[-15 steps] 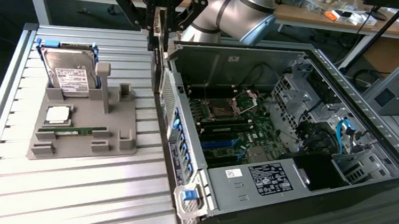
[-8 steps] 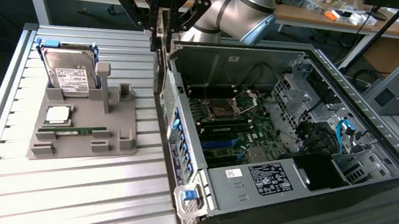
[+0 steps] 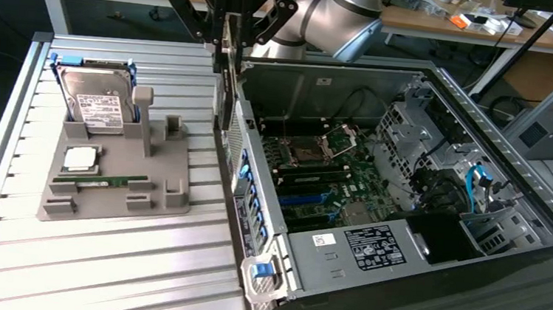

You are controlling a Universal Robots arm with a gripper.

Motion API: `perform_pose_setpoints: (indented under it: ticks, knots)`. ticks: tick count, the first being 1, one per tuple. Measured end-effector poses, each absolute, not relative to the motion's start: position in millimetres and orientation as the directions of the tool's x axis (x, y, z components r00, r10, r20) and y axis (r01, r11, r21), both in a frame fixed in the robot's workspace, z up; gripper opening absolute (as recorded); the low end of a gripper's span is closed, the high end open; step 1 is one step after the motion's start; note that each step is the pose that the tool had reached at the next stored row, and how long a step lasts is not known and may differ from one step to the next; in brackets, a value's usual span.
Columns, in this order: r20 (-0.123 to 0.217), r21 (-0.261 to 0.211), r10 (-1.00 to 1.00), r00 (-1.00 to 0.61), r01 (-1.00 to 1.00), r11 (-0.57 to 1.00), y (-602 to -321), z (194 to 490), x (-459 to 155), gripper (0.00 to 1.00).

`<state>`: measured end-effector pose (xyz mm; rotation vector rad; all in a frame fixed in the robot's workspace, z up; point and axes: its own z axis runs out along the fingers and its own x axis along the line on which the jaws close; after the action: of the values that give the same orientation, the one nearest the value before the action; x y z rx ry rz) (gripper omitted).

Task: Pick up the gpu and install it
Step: 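Pick up the gpu and move the gpu toward the slot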

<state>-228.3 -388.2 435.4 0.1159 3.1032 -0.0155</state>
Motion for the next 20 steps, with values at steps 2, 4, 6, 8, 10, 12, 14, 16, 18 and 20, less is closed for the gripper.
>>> perform_pose_setpoints:
  ticks: [2,4,6,8,10,12,14,16,18,20]
  knots:
    - [-0.037,-0.009,0.074,-0.997,0.075,0.997,-389.0,435.4,-227.1,0.27]
    - [-0.037,-0.009,0.074,-0.997,0.075,0.997,-390.0,435.4,-226.0,0.27]
    - [-0.037,-0.009,0.074,-0.997,0.075,0.997,-390.9,435.4,-225.1,0.27]
    - [-0.037,-0.009,0.074,-0.997,0.075,0.997,-392.0,435.4,-224.1,0.27]
    - [-0.037,-0.009,0.074,-0.997,0.075,0.997,-393.2,435.4,-223.0,0.27]
    - [-0.037,-0.009,0.074,-0.997,0.075,0.997,-394.2,435.4,-221.9,0.27]
    - [-0.037,-0.009,0.074,-0.997,0.075,0.997,-395.2,435.4,-221.0,0.27]
    - [-0.037,-0.009,0.074,-0.997,0.075,0.997,-396.1,435.4,-220.1,0.27]
    - [-0.037,-0.009,0.074,-0.997,0.075,0.997,-397.1,435.4,-219.0,0.27]
    - [-0.037,-0.009,0.074,-0.997,0.075,0.997,-398.2,435.4,-218.0,0.27]
